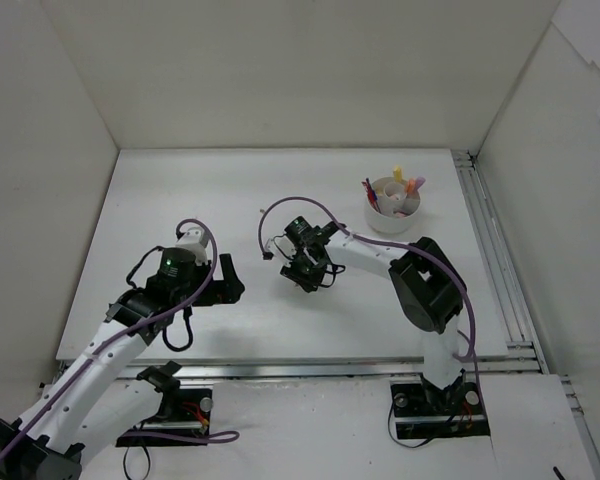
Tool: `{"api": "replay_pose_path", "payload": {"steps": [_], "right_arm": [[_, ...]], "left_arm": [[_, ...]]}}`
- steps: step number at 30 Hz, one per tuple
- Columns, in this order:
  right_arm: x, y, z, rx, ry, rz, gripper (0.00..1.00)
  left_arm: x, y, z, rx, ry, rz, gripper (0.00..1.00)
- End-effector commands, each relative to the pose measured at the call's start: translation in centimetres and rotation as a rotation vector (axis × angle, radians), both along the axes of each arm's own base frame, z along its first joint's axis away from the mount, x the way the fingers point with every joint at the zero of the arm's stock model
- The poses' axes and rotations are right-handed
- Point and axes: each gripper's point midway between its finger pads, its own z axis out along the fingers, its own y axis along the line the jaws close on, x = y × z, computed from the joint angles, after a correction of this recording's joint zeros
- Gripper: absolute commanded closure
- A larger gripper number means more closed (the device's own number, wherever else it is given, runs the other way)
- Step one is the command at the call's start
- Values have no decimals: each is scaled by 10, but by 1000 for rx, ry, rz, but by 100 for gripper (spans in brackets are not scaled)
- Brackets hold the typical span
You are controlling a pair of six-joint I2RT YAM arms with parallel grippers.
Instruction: Sort the stationery into containers
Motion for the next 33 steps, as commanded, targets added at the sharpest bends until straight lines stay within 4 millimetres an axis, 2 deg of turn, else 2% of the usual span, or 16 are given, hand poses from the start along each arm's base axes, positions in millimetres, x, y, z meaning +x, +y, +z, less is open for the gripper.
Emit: {"api": "replay_pose_path", "payload": {"steps": [1, 3, 6, 7, 8, 9, 10, 11, 13, 15, 17, 19, 22, 26, 28, 33], "right_arm": [[-3, -2, 19, 31, 27, 2, 86], [0, 7, 36, 99, 5, -4, 94], [27, 7, 65, 214, -117, -107, 97], [60, 0, 83, 267, -247, -201, 97], [67, -3, 94, 310, -279, -262, 100], [72, -16, 111, 360, -332, -323, 100], [96, -25, 135, 446, -430, -402, 100], [95, -34, 138, 482, -437, -447, 100], [114, -63, 179, 561, -563, -545, 100], [124, -88, 199, 560, -636, -623, 100], [141, -126, 211, 514, -723, -756, 99], [155, -161, 216, 486, -780, -868, 99], [170, -185, 214, 495, -773, -912, 99], [187, -198, 215, 499, -747, -931, 96], [194, -205, 202, 465, -718, -946, 94], [208, -219, 193, 457, -715, -1003, 91]], "left_arm": [[8, -3, 15, -21, -48, 10, 0], [10, -4, 16, -17, -48, 12, 0], [12, -4, 15, -13, -44, 16, 0], [13, -3, 16, -10, -48, 22, 0], [13, -3, 15, -7, -43, 24, 0], [13, -2, 16, -6, -45, 25, 0], [16, -1, 19, -2, -54, 36, 0], [18, -1, 19, 4, -52, 38, 0], [22, -1, 24, 10, -68, 44, 0], [28, -2, 25, 23, -70, 44, 0], [35, -4, 29, 30, -73, 42, 0], [40, -7, 35, 29, -81, 38, 0], [48, -10, 41, 39, -94, 34, 0], [54, -10, 49, 51, -117, 34, 0], [57, -8, 51, 51, -123, 41, 0], [59, -9, 49, 58, -113, 37, 0]]}}
